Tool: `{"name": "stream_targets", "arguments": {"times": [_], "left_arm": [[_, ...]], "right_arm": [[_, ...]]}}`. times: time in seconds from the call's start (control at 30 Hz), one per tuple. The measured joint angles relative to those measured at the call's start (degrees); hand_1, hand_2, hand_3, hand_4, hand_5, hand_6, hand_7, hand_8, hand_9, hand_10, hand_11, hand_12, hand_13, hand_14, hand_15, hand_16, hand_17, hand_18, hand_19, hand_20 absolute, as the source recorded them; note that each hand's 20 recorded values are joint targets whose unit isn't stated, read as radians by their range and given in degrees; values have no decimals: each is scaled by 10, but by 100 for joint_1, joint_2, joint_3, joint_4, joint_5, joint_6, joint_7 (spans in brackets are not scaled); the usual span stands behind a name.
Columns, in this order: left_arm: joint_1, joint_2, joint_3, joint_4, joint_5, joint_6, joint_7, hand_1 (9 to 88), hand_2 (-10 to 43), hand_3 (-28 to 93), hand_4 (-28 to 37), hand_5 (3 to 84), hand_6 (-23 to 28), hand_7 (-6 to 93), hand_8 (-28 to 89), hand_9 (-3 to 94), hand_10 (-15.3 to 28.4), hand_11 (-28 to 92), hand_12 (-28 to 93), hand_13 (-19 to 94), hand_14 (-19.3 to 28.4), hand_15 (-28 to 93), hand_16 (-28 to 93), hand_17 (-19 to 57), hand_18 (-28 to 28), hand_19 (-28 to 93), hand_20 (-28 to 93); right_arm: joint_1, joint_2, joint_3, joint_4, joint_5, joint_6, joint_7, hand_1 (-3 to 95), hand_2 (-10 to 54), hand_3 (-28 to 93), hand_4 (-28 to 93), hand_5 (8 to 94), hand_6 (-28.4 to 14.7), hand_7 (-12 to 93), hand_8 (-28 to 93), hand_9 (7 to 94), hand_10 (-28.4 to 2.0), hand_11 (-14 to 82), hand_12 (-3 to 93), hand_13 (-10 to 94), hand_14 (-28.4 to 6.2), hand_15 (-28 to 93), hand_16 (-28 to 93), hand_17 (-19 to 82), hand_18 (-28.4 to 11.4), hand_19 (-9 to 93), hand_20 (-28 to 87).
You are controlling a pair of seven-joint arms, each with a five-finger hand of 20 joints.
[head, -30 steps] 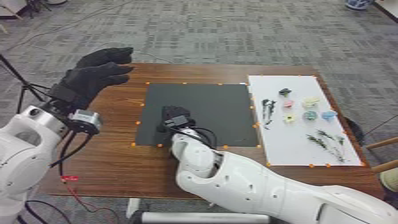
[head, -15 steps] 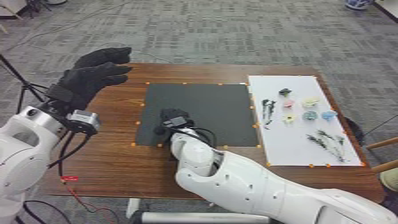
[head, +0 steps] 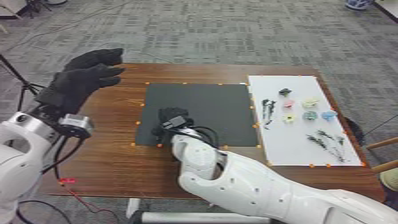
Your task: Arrange flowers
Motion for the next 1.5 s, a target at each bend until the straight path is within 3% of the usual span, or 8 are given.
{"name": "stream_targets", "arguments": {"times": [0.23,0.3,0.4,0.57,0.7,0.83,0.93,1.5], "left_arm": [[420,-166,-298,-152,3,119,112,292,-86,673,-261,251,26,253,-122,193,108,271,116,123,139,435,-101,-73,200,409,59],[509,-206,-356,-178,3,146,129,291,-86,674,-262,252,26,253,-122,193,109,271,115,124,139,435,-101,-73,200,409,59],[634,-250,-450,-223,4,180,144,290,-85,674,-261,252,26,252,-122,194,109,271,116,123,140,435,-101,-73,200,409,59],[718,-279,-488,-244,-1,193,154,289,-83,674,-262,252,27,252,-121,193,109,270,116,123,140,434,-100,-74,201,410,59],[642,-279,-406,-215,-2,193,154,288,-82,674,-262,252,26,252,-121,193,109,270,117,123,140,434,-99,-75,202,410,59],[632,-279,-412,-223,-4,197,159,287,-81,675,-262,252,27,251,-121,193,109,270,117,123,141,434,-99,-75,202,409,58],[632,-279,-409,-223,-5,202,159,286,-81,674,-263,252,26,250,-121,193,109,270,117,124,141,434,-99,-75,202,409,58],[624,-279,-399,-210,-28,214,159,284,-81,677,-264,253,26,250,-119,194,109,268,117,125,140,432,-98,-75,202,409,59]], "right_arm": [[48,480,169,-553,-12,141,-20,199,-39,841,-168,583,-37,394,-116,727,-115,652,627,687,-133,840,482,318,-215,795,423],[6,614,373,-697,-10,140,-60,217,27,862,-154,574,-28,383,-104,731,-113,659,609,688,-130,846,464,320,-213,795,426],[-71,824,638,-874,60,197,-253,233,177,927,-83,500,1,216,-121,780,-105,689,505,733,-118,864,405,347,-211,823,418],[-534,1065,1454,-1163,1104,343,-1646,240,236,932,-31,393,29,191,-146,794,-103,676,494,745,-121,869,387,350,-214,830,420],[-890,1090,1914,-1315,1388,-274,-2674,230,248,932,2,364,31,193,-158,816,-104,719,431,771,-116,891,375,373,-221,850,416],[-852,1084,1680,-1456,822,-1553,-2623,210,275,932,41,340,26,196,-161,826,-99,724,432,784,-115,897,369,385,-223,863,408],[-764,999,1402,-1387,652,-2028,-2529,208,273,932,56,327,24,194,-164,832,-96,720,440,791,-113,898,367,395,-223,870,403],[-623,552,1062,-923,504,-2353,-2331,201,275,932,77,344,18,196,-165,849,-92,717,423,808,-107,895,368,408,-227,885,384]]}}
